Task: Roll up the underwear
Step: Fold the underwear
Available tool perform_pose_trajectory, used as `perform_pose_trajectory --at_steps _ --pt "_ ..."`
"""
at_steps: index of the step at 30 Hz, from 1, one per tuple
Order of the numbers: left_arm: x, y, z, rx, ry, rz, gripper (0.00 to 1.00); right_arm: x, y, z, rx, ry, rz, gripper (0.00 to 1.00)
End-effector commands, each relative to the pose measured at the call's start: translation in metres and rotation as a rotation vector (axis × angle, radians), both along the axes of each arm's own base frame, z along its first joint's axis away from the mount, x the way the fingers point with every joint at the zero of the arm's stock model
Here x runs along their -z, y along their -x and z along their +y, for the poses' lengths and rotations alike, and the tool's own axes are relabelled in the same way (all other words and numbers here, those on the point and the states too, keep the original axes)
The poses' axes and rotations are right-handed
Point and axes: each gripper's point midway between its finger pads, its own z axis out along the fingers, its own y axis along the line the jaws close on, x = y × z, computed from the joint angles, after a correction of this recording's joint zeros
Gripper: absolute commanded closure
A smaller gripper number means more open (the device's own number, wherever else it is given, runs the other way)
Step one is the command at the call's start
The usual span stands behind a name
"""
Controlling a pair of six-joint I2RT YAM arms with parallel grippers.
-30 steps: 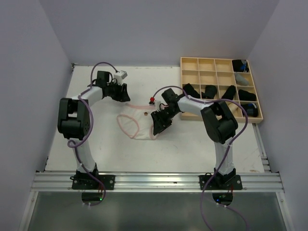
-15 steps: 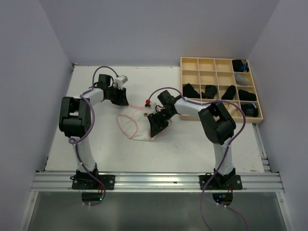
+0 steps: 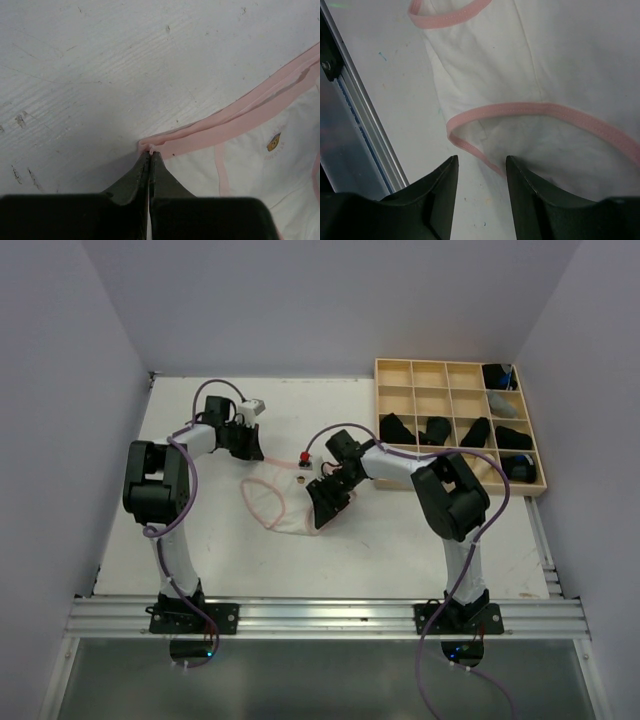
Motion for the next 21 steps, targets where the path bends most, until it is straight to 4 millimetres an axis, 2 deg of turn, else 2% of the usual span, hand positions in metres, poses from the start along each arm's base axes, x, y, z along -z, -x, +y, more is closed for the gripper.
perform_pose_trajectory --at_steps 1,12,13,14,16,17,18,19,20,21 --pt "-0.011 -0.008 0.001 -0.017 0.004 -0.044 1.0 0.014 0.013 -0.019 -0.037 0.066 0.012 0.53" --pt "-0.019 -0.016 0.006 -0.052 -0.023 -0.079 0.98 0.022 0.021 -0.035 -0.097 0.109 -0.005 0.53" --pt "-0.02 -0.016 0.006 -0.046 -0.017 -0.081 0.92 0.019 0.02 -0.033 -0.097 0.104 -0.007 0.53" --pt "-0.022 -0.015 0.004 -0.04 -0.012 -0.083 0.76 0.015 0.02 -0.031 -0.1 0.092 -0.007 0.53" --pt "-0.033 -0.009 -0.002 -0.011 0.026 -0.101 0.65 0.001 0.016 -0.025 -0.096 0.063 -0.014 0.52" --pt "-0.041 -0.008 -0.005 0.004 0.049 -0.131 0.57 -0.014 0.014 -0.018 -0.1 0.02 -0.027 0.52" --pt "-0.064 -0.008 -0.007 0.019 0.08 -0.188 0.54 -0.026 0.013 -0.014 -0.101 -0.009 -0.037 0.52" --pt "-0.071 0.003 -0.014 0.054 0.129 -0.195 0.53 -0.043 0.006 -0.007 -0.092 -0.047 -0.063 0.52" --pt "-0.086 0.0 -0.012 0.053 0.146 -0.239 0.52 -0.068 0.002 -0.002 -0.087 -0.112 -0.09 0.52" --pt "-0.108 0.003 -0.013 0.064 0.163 -0.288 0.51 -0.086 -0.005 0.004 -0.078 -0.154 -0.119 0.51"
